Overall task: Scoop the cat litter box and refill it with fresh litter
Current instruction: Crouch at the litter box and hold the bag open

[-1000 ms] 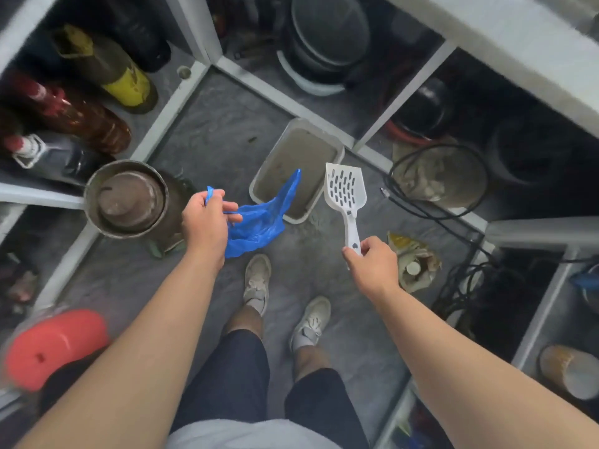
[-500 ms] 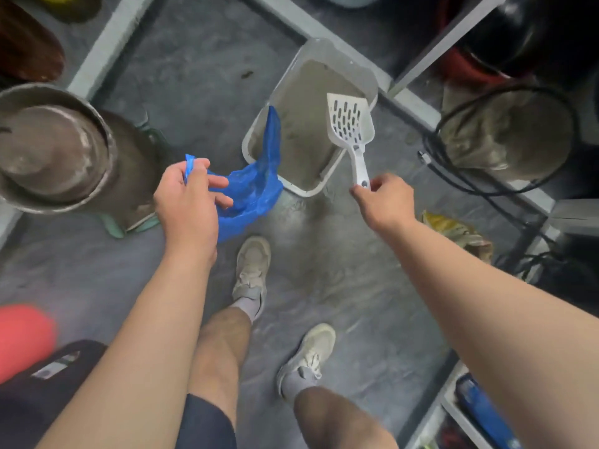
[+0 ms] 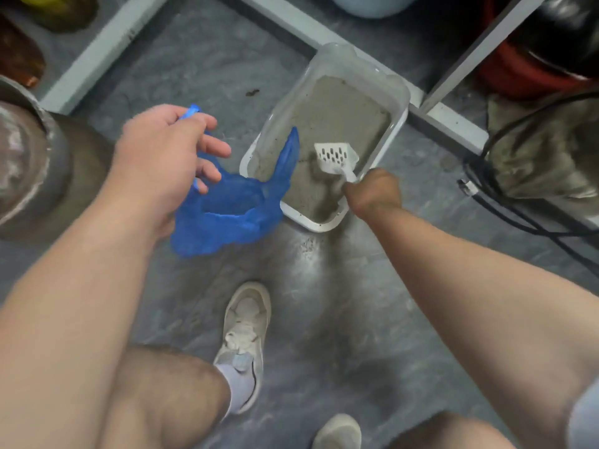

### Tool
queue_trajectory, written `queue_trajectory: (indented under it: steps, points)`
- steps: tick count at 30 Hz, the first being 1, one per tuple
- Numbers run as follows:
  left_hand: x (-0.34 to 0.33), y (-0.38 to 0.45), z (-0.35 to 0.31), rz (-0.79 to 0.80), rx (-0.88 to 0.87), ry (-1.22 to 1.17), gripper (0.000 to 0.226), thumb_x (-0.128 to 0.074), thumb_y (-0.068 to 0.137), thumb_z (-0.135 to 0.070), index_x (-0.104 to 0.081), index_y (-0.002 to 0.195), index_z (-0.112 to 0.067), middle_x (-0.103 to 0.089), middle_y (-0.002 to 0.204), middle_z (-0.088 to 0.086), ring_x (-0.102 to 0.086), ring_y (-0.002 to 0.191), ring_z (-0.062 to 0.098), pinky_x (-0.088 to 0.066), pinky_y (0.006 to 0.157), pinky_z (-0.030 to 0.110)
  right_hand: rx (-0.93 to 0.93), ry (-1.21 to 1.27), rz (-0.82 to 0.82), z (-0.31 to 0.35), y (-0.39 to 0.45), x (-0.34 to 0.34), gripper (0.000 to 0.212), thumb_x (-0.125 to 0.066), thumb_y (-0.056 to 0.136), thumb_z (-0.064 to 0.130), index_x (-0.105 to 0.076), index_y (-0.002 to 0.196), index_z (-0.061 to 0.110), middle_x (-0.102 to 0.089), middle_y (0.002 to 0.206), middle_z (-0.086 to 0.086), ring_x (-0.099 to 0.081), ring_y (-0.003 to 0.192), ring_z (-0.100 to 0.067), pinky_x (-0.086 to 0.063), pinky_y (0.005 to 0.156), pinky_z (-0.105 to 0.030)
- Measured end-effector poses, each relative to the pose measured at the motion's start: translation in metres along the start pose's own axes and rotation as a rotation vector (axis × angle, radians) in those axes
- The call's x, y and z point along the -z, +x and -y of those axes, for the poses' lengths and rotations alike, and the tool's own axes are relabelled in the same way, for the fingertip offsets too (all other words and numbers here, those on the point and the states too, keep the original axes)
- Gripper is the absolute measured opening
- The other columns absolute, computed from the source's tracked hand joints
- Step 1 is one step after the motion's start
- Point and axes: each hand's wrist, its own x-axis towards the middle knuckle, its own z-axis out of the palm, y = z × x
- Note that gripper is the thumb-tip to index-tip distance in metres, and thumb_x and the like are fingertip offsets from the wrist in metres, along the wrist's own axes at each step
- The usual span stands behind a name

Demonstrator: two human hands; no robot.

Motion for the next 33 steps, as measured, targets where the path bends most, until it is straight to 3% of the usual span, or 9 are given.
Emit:
queue_trajectory:
  steps: [2,5,10,18,23,26,28,31,33]
  points:
    - [-0.009,0.012,-0.008,0.016,-0.036,0.009,0.012,-0.05,0.094,-0.025,-0.062,0.092,-0.022,-0.075,0.081,0.003,-0.054,0.046,0.015,-0.037,0.044,0.027,0.001,-0.022,-0.018,0.004,0.013,-0.013,0.046,-0.065,0.083,0.045,-0.065,0.112,0.01,-0.068,0.114,-0.012,-0.067,0.103,-0.032,-0.058,0.084,-0.038]
    - [-0.02,0.024,-0.019,0.055,-0.091,0.07,0.011,-0.052,0.093,-0.027,-0.062,0.094,-0.022,-0.076,0.081,0.002,-0.057,0.047,0.016,-0.038,0.044,0.026,0.031,-0.057,-0.053,0.009,0.031,-0.027,0.048,-0.063,0.085,0.04,-0.061,0.12,0.008,-0.063,0.126,-0.015,-0.061,0.116,-0.034,-0.053,0.095,-0.037]
    - [-0.018,0.023,-0.028,0.055,-0.175,0.242,0.018,-0.05,0.093,-0.03,-0.064,0.098,-0.021,-0.076,0.079,-0.005,-0.063,0.052,0.016,-0.041,0.049,0.027,0.069,-0.094,-0.1,0.017,0.047,-0.046,0.046,-0.061,0.086,0.042,-0.061,0.12,0.011,-0.063,0.126,-0.014,-0.06,0.117,-0.035,-0.052,0.095,-0.038]
    - [-0.015,0.001,-0.037,0.009,-0.229,0.273,0.014,-0.052,0.096,-0.029,-0.064,0.095,-0.022,-0.076,0.077,-0.005,-0.062,0.05,0.013,-0.044,0.052,0.028,0.098,-0.11,-0.113,0.023,0.052,-0.063,0.041,-0.065,0.089,0.039,-0.061,0.12,0.012,-0.062,0.124,-0.011,-0.061,0.115,-0.03,-0.051,0.09,-0.036]
    - [-0.017,-0.005,-0.038,0.008,-0.238,0.319,0.014,-0.052,0.097,-0.029,-0.065,0.096,-0.023,-0.076,0.078,-0.007,-0.065,0.054,0.013,-0.047,0.054,0.029,0.101,-0.069,-0.07,0.025,0.039,-0.059,0.042,-0.055,0.093,0.037,-0.058,0.125,0.01,-0.053,0.13,-0.014,-0.058,0.117,-0.033,-0.049,0.091,-0.039]
    - [-0.021,-0.011,-0.04,0.023,-0.256,0.338,0.014,-0.053,0.097,-0.03,-0.065,0.096,-0.022,-0.076,0.079,-0.007,-0.066,0.056,0.013,-0.048,0.054,0.029,0.147,0.209,-0.091,0.019,0.024,-0.045,0.02,-0.05,0.09,0.024,-0.064,0.092,0.009,-0.062,0.102,-0.012,-0.063,0.095,-0.034,-0.05,0.076,-0.034]
    - [-0.026,-0.016,-0.042,0.033,-0.263,0.334,0.015,-0.053,0.097,-0.029,-0.065,0.096,-0.022,-0.076,0.08,-0.007,-0.066,0.056,0.012,-0.047,0.055,0.029,0.084,0.558,-0.011,0.016,0.008,-0.027,0.021,-0.048,0.09,0.02,-0.057,0.072,0.013,-0.061,0.075,-0.005,-0.06,0.075,-0.029,-0.044,0.06,-0.029]
    - [-0.033,-0.025,-0.04,0.056,-0.27,0.37,0.015,-0.052,0.096,-0.03,-0.065,0.096,-0.022,-0.076,0.08,-0.008,-0.067,0.057,0.013,-0.048,0.059,0.031,-0.087,1.011,0.329,0.006,-0.022,0.001,0.037,-0.043,0.094,0.043,-0.062,0.082,0.013,-0.064,0.071,-0.008,-0.051,0.054,-0.021,-0.037,0.05,-0.024]
    - [-0.04,-0.033,-0.034,0.089,-0.266,0.391,0.015,-0.052,0.096,-0.031,-0.064,0.096,-0.023,-0.076,0.081,-0.009,-0.067,0.057,0.012,-0.049,0.062,0.033,-0.062,1.022,0.448,-0.003,-0.035,0.014,0.058,-0.044,0.088,0.068,-0.064,0.092,0.014,-0.068,0.077,-0.01,-0.054,0.058,-0.02,-0.043,0.054,-0.028]
